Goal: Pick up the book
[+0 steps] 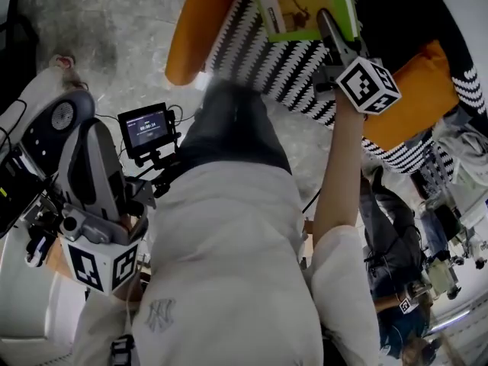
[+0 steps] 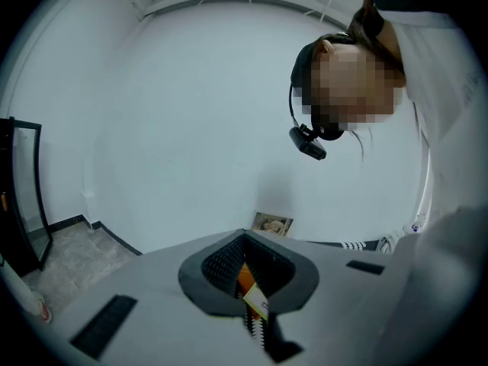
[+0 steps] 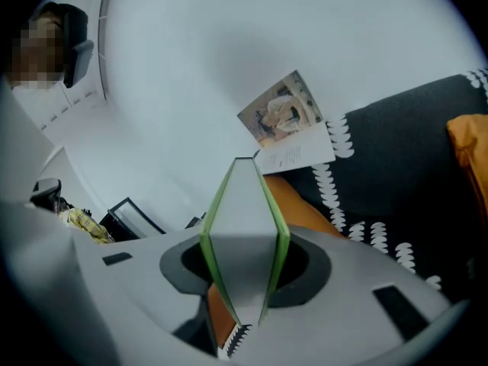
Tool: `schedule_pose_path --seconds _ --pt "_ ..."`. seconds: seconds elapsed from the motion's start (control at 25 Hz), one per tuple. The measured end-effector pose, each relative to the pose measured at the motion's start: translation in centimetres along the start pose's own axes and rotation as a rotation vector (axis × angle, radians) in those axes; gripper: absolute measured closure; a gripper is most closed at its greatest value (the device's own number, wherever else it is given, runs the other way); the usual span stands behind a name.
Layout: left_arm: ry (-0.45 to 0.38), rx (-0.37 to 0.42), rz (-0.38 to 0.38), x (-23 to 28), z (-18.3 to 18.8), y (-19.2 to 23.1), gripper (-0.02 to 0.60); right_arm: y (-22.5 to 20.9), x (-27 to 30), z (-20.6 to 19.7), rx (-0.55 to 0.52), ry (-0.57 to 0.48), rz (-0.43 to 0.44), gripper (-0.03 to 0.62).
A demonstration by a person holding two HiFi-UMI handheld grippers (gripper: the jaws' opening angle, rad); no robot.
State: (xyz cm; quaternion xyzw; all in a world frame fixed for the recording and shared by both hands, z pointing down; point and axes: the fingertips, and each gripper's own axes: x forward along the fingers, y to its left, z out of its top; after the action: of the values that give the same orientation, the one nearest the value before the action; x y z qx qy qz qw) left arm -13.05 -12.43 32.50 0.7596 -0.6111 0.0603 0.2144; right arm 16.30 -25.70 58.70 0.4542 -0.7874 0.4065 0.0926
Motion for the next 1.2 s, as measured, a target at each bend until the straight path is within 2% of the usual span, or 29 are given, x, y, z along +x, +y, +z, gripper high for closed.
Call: schedule_pose_path --seconds 0.12,0.32,0.6,0.84,1.04,1.2 --pt "-0.037 -0.004 -0.012 -1.2 0.9 -0.2 0.572 1.3 -3.1 1.5 0.013 -0.055 -0.027 0.444" --pt "-0.093 0.004 -0.038 -2.7 2.8 -0.6 0.572 5.3 -9.2 4.7 -0.028 -0.149 -0.062 0.444" --pt "-0.144 0.06 -0.095 -3.7 4.2 -2.0 0.572 12.6 -17.9 5.6 -0.018 -0.254 -0.064 0.444" --pt "-0.156 0.067 -0.163 -4.6 4.8 -4.2 0.572 18.1 -23.5 6.1 -0.131 -0.3 -0.1 0.444" --pt "-0.158 0.05 -0.231 -3.2 5.0 -6.1 0.572 21.1 -24.9 7.2 -0.279 -0.316 -0.113 0.444" --pt "-0.185 0.036 -0.246 -3.4 6.3 -6.9 0.572 22.8 -25.9 7.1 -0.327 -0.306 -0.102 0.444"
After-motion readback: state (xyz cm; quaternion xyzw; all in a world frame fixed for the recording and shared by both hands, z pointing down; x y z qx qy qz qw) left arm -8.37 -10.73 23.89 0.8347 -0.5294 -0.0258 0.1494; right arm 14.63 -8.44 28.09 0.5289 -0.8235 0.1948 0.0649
